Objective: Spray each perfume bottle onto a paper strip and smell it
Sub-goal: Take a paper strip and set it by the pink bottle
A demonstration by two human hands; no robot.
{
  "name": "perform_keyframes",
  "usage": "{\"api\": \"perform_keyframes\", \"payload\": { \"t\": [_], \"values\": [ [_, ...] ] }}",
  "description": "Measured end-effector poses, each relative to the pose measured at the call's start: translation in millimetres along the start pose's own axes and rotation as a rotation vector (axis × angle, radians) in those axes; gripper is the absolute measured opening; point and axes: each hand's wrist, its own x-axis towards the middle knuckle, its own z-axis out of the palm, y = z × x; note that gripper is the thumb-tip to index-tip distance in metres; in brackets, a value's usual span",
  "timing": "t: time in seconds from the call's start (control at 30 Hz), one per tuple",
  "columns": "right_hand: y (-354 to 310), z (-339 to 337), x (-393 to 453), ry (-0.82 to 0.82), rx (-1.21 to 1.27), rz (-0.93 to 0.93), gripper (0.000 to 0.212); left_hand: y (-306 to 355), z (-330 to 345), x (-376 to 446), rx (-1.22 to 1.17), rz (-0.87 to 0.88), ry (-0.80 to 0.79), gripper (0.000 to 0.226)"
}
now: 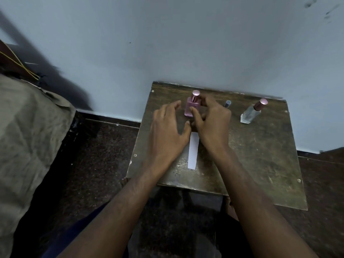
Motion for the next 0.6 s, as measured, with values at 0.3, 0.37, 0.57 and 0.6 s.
{"api": "perform_keyframes", "payload": {
  "t": [0.3,0.37,0.57,0.6],
  "values": [
    [-11,-21,-10,-0.055,0.154,-0.025,0.030,-7,-21,4,-0.077,0.156,-0.076,0.069],
    [-12,-29,-20,-0.100,0.195,-0.037,0.029,-9,-28,0,-0.117,0.197,-0.098,0.060],
    [-7,-50,-45,-0.188,0.308,0.016,0.035,-8,-34,-11,-0.248,0.221,-0.107,0.035],
    [-7,-53,-48,-0.185,0.343,0.037,0.034,-6,-35,-12,-0.253,0.219,-0.125,0.034]
  ]
}}
